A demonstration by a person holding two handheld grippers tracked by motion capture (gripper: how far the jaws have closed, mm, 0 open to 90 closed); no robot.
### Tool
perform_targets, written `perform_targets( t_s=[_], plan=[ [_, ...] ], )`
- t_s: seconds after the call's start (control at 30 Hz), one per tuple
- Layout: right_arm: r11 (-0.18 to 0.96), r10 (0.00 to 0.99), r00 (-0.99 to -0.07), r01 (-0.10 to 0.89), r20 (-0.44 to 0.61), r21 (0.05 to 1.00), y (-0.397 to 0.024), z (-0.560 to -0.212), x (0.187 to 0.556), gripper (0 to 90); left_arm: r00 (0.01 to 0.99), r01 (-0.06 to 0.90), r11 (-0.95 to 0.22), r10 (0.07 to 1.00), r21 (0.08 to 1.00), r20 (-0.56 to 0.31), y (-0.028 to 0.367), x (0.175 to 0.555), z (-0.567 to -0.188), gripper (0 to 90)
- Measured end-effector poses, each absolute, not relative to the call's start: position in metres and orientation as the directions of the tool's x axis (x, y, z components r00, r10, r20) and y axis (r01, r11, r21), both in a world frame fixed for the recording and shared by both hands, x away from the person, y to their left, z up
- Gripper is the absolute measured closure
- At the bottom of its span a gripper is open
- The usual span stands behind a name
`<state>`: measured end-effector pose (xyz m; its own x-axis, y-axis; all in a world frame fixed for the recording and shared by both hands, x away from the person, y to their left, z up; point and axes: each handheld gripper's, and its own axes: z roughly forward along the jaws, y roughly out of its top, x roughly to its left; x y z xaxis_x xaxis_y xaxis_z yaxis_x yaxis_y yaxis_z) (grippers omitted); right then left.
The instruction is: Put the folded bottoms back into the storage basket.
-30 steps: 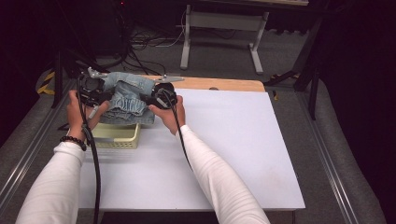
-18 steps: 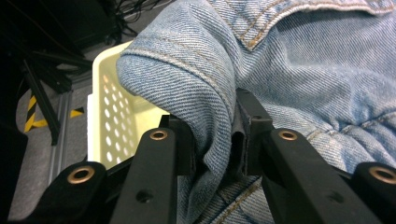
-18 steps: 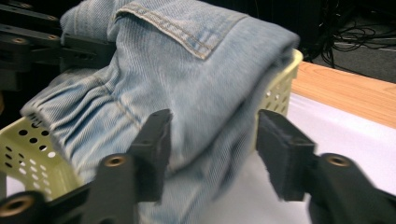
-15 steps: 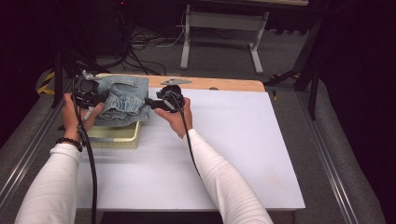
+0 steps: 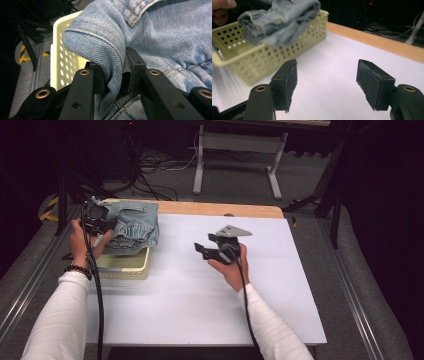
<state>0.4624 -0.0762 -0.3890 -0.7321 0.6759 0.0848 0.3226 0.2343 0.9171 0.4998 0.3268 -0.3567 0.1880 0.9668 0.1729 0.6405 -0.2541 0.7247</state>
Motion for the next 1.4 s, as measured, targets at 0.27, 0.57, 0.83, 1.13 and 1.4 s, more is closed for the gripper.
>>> perform_targets(
  t_s=[0.27,0.57,0.83,1.13,1.4],
  plan=[
    [0.216,0.733,-0.668,0.410,0.130,0.886,-0.146,-0.418,0.430,32.6,0.154,0.669,-0.208,0.978,0.714,0.141,0.333,0.508,-0.368,71.2],
    [0.222,0.742,-0.664,0.371,0.090,0.902,-0.175,-0.413,0.390,31.5,0.133,0.701,-0.189,0.982,0.688,0.135,0.336,0.514,-0.378,70.8],
    [0.331,0.713,-0.701,0.347,0.008,0.878,-0.174,-0.423,0.372,30.7,0.095,0.731,-0.177,0.983,0.659,0.159,0.342,0.520,-0.388,71.7],
    [0.365,0.695,-0.719,0.352,-0.001,0.862,-0.170,-0.429,0.371,30.5,0.074,0.737,-0.172,0.982,0.654,0.175,0.341,0.522,-0.388,68.3],
    [0.390,0.683,-0.731,0.352,-0.010,0.851,-0.166,-0.432,0.371,30.2,0.011,0.689,-0.141,0.983,0.711,0.184,0.341,0.516,-0.376,60.6]
  ],
)
